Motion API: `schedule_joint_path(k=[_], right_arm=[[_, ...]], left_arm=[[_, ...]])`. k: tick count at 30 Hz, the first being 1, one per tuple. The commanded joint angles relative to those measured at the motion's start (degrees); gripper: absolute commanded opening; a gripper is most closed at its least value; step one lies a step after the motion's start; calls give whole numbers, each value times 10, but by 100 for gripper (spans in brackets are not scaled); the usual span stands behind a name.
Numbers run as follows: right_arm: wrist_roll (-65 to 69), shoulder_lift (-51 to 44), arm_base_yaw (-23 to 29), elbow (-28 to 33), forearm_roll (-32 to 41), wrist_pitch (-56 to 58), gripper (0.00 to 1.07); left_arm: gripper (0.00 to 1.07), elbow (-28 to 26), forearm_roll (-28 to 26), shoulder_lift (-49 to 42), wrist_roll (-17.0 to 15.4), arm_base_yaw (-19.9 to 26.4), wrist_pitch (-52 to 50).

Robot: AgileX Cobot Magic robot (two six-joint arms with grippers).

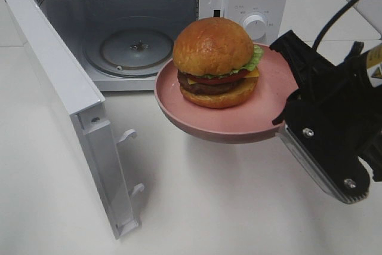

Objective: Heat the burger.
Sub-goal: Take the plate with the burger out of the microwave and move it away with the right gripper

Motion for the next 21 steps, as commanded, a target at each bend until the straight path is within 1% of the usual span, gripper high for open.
schedule_joint_path(k=[1,5,6,10,12,18,20,21], right_arm=[[17,-53,-2,22,-9,-11,0],[34,-81,-2,36,-18,5,0],[48,-103,-2,43,-30,16,0],[66,-134,-2,51,-42,33,0],[85,-168,-2,56,-48,61,0],[107,-197,-2,58,-51,88,0],[155,-217,-2,58,-77,122,0],[155,-217,-2,58,-77,122,0]], left_arm=[[100,2,-3,-11,-2,2,-6],[100,2,-3,-11,-2,2,-6],[100,2,-3,-11,-2,2,-6],[100,2,-3,-11,-2,2,-6],[100,2,-3,-11,-2,2,-6],[100,2,-3,-11,-2,2,-6],[100,2,-3,-11,-2,2,-6],[100,2,-3,-11,-2,2,-6]])
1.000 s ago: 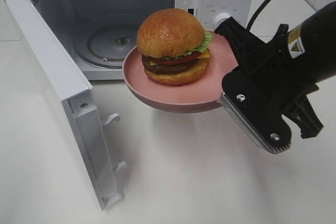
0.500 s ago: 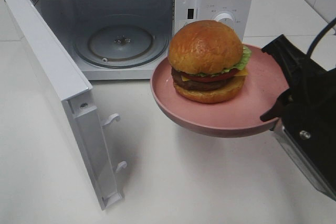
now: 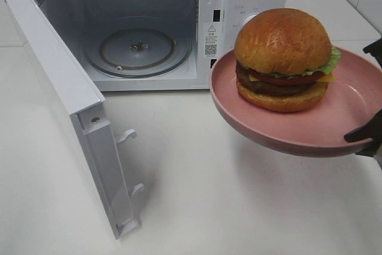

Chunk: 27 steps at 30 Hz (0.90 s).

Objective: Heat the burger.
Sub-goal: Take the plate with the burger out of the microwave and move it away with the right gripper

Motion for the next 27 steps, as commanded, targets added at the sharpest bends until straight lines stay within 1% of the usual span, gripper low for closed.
schedule_joint_path(k=[1,2,4,7,9,15,16,22,24,27], right_arm=[[53,-21,-2,-4,-32,0,0],[53,-21,-2,-4,-32,0,0],[125,-29,-2,-4,-66,16,1],[143,-29,-2,-4,-73,20,0],[203,-29,-2,-4,-103,33,0],[278,-24,-2,-4,-141,38,0],[315,-16,-2,-4,-152,41,0],[392,18,-2,-4,-175,54,0],[454,42,-2,-5,-191,58,0],[492,58,-2,-5,-205,60,0]], left_arm=[[100,2,-3,-11,-2,2,-6],[100,2,-3,-11,-2,2,-6],[100,2,-3,-11,-2,2,-6],[100,2,-3,-11,-2,2,-6],[100,2,-3,-11,-2,2,-6],[100,2,-3,-11,-2,2,-6],[100,2,-3,-11,-2,2,-6],[100,2,-3,-11,-2,2,-6],[100,2,-3,-11,-2,2,-6],[100,2,-3,-11,-2,2,-6]])
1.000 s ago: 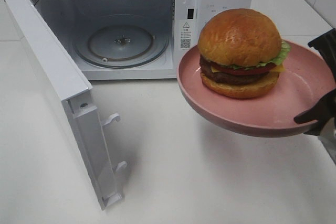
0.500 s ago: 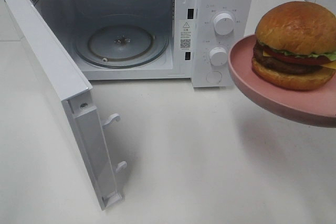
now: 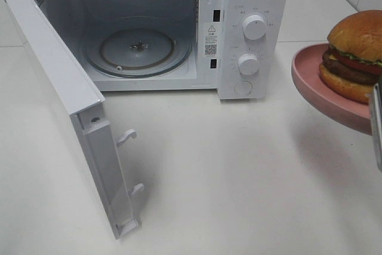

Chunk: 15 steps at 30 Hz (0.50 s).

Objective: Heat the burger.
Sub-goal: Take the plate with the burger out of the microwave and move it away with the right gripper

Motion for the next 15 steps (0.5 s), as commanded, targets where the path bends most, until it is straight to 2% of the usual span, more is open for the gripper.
schedule_joint_path(k=[1,4,11,15], right_arm=[[77,23,-2,-7,-52,-14,0],[155,56,-2,-10,-62,3,0],[246,96,-2,-25,-76,34,0],[325,127,-2,-50,-76,69,0]], left_arm=[[100,2,-3,-11,-2,2,-6],[100,2,-3,-11,-2,2,-6],[100,2,-3,-11,-2,2,-6],[100,2,-3,-11,-2,2,-6]])
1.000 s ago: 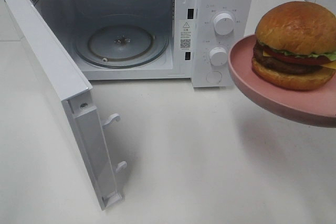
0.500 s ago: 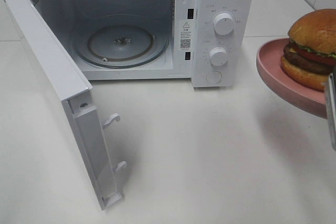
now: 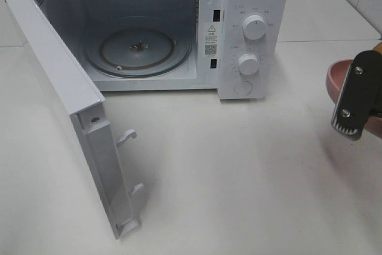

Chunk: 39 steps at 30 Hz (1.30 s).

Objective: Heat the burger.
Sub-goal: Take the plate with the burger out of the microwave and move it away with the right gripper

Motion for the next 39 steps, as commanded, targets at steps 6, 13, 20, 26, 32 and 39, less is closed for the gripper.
schedule_joint_path(k=[6,13,20,26,32,39], right_arm=[[92,34,7,-47,-44,52,0],[220,80,73,-91,-92,143,1],[331,125,80,-131,-73,166,1],[347,159,80,-132,-57,166,1],[359,190,79,-132,-56,166,0],[378,205,56,-129,-58,165,0]], left_arm=[[100,2,-3,-11,-2,2,-6],[100,2,-3,-11,-2,2,-6],[100,2,-3,-11,-2,2,-6],[100,2,-3,-11,-2,2,-6],[100,2,-3,-11,-2,2,-6],[100,2,-3,-11,-2,2,-6]])
